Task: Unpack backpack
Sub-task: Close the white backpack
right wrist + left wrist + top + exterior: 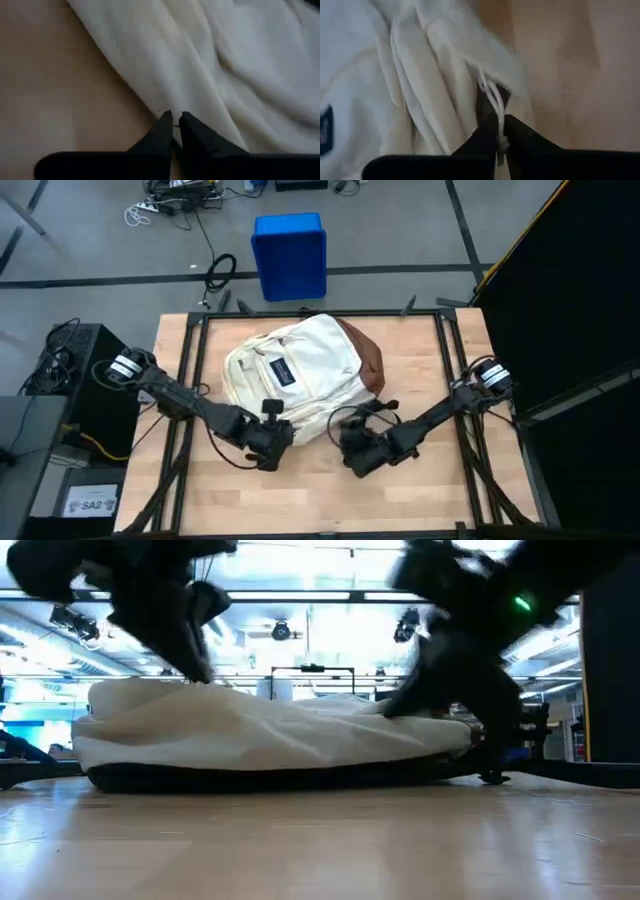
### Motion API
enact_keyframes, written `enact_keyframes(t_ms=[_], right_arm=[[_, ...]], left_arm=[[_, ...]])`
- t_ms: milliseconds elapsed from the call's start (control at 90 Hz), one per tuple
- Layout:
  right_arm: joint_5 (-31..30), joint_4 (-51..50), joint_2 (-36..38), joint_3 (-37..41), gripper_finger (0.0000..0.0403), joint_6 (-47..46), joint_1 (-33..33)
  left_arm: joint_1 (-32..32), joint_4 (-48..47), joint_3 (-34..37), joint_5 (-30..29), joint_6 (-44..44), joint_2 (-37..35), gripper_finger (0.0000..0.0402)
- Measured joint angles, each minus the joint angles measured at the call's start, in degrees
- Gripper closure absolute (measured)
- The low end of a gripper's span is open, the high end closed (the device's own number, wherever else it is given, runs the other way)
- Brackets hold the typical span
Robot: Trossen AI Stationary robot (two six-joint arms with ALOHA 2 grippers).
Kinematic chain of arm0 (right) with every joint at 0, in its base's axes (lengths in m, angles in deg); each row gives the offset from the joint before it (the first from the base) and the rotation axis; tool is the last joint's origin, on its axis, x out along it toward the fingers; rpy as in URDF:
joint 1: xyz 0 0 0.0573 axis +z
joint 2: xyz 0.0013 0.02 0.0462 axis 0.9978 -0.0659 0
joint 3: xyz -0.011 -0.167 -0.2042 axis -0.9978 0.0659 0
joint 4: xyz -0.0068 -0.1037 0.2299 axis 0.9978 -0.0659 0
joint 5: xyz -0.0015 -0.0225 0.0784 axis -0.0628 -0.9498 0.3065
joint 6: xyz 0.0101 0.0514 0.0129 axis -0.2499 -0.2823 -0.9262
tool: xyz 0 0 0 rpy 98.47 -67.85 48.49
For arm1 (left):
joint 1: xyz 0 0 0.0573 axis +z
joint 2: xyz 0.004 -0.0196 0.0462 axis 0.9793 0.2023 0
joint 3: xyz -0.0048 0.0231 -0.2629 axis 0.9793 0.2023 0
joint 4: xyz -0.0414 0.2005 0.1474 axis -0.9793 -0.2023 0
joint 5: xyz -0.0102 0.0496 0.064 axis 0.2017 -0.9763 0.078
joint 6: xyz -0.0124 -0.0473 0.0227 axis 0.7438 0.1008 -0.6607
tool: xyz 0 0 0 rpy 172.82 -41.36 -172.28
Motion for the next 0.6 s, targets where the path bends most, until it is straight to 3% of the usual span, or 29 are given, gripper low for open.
enact_keyframes(t_ms=[167,456,600], right_arm=[[10.22,15.78,-0.6,-0.09,0.0318,13.67,-3.6],[24.71,25.37,-0.61,-0.09,0.0168,22.2,-10.18],[27.98,24.4,-0.63,-0.07,0.013,21.51,-11.89]], left_arm=[[0.14,1.1,-2.55,-0.06,-2.91,-0.02,0.0401],[0.14,1.34,-2.81,-0.21,-3.84,-0.04,0.0401],[0.83,2.59,-2.88,-0.19,-4.63,-0.02,0.0401]])
